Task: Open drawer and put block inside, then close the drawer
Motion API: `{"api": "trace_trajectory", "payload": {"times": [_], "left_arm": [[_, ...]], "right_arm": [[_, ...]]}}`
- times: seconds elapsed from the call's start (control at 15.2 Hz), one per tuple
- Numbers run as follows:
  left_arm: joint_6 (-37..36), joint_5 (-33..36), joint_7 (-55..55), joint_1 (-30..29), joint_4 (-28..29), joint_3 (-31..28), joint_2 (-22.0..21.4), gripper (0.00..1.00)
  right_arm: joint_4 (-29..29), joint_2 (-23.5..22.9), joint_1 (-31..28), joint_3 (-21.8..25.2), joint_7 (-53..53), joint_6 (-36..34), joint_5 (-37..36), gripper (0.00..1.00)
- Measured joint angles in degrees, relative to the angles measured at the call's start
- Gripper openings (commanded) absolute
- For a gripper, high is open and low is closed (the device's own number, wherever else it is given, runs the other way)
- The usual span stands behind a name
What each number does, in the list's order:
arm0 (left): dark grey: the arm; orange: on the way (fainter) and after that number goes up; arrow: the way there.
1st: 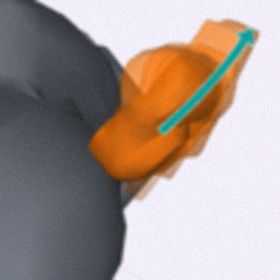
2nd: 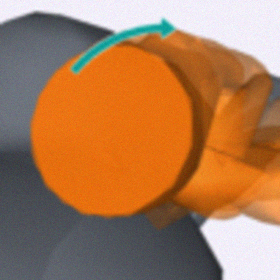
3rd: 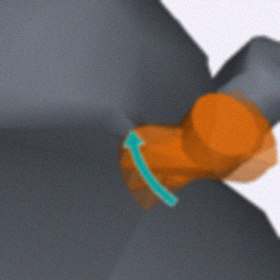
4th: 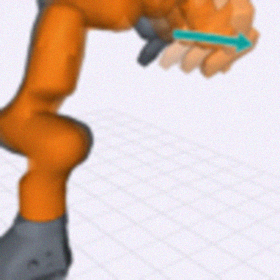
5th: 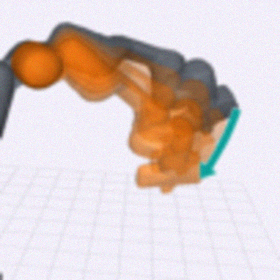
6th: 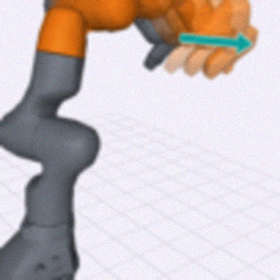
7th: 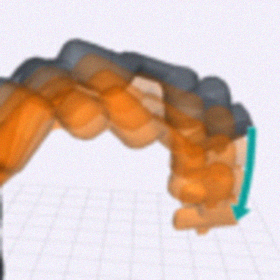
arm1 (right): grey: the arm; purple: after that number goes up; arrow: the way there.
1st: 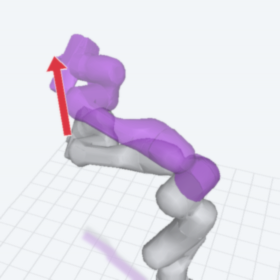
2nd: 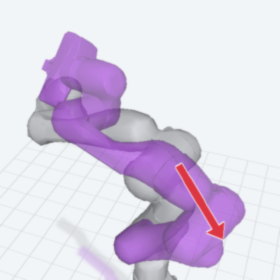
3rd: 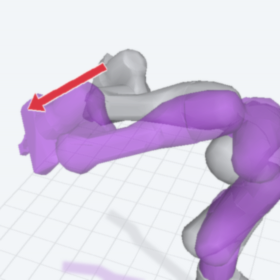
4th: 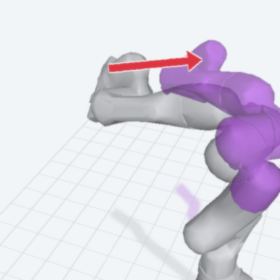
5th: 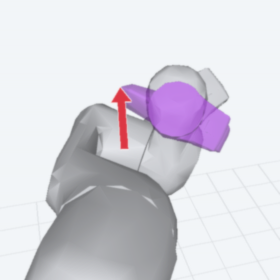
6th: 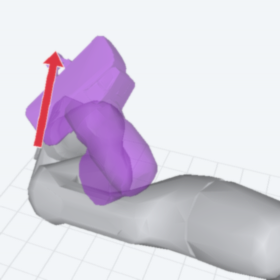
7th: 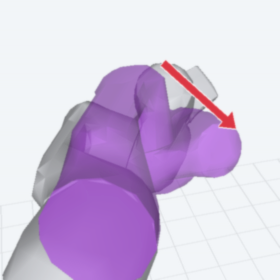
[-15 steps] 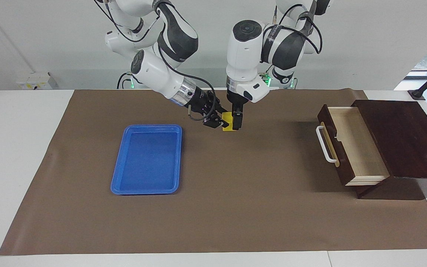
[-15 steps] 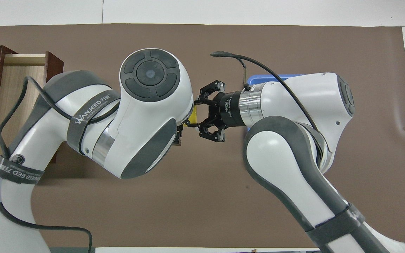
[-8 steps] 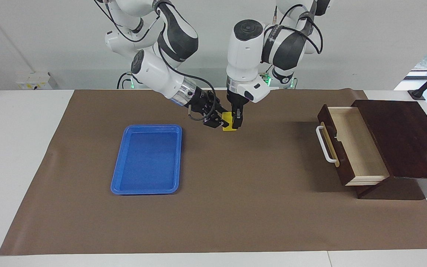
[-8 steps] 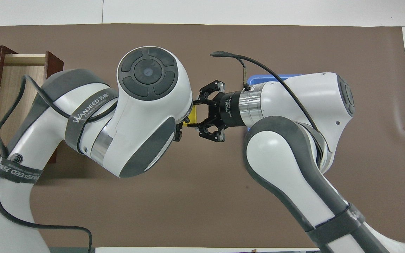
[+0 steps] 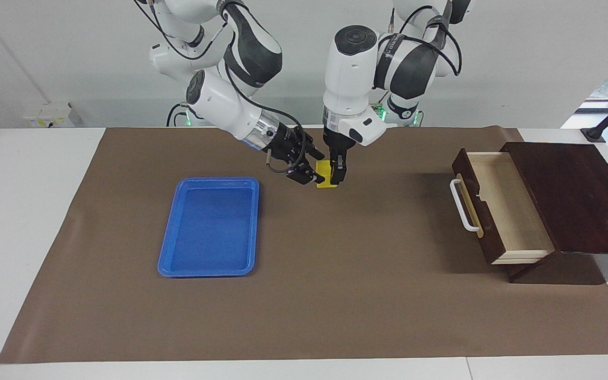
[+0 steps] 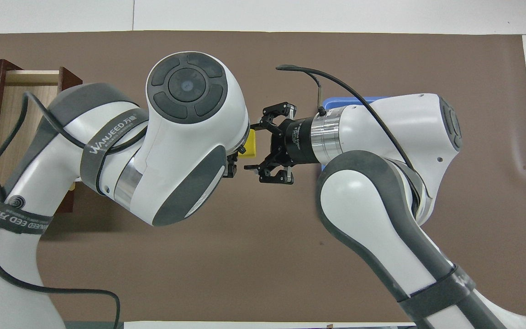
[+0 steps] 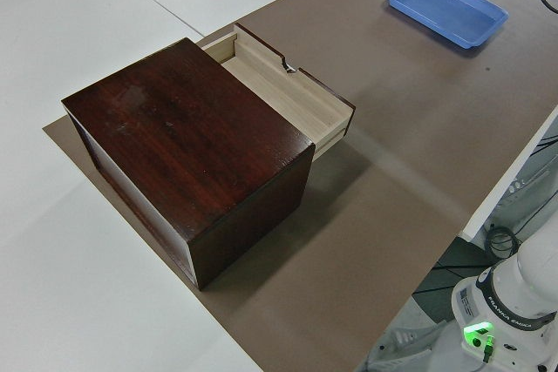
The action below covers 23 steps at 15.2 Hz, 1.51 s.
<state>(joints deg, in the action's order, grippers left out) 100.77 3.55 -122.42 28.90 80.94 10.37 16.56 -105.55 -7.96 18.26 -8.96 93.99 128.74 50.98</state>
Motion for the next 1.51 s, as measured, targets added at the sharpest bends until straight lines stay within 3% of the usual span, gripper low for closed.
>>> {"api": "trace_trajectory", "payload": {"times": [0.26, 0.59, 0.85, 1.12, 1.31, 1.51], "left_arm": [[-0.5, 0.4, 0.3, -0.3, -0.5, -1.2, 0.3, 0.00], [-1.5, 0.5, 9.7, -8.6, -1.1, -1.8, -1.2, 0.00], [-3.6, 0.5, 22.6, -20.3, 0.6, -2.2, -3.2, 0.00], [-0.7, 0.5, 36.6, -31.5, 7.1, -2.2, -5.3, 0.00], [2.7, 0.4, 43.0, -37.0, 10.3, -2.2, -6.0, 0.00], [4.7, 0.4, 45.1, -39.6, 11.6, -2.2, -5.9, 0.00]], "right_arm": [[0.2, 0.1, -2.9, 0.7, 0.4, -1.9, -0.3, 1.00], [2.3, 2.9, -18.1, 1.3, -3.5, -12.4, -9.2, 1.00], [2.9, 6.7, -25.5, 1.4, -16.6, -22.5, -15.6, 1.00], [4.7, 9.5, -28.8, 1.4, -31.3, -31.7, -23.8, 1.00], [7.5, 10.4, -29.9, 1.6, -45.1, -38.6, -30.3, 1.00], [10.1, 10.8, -29.1, 5.0, -59.7, -43.1, -34.0, 1.00]]}}
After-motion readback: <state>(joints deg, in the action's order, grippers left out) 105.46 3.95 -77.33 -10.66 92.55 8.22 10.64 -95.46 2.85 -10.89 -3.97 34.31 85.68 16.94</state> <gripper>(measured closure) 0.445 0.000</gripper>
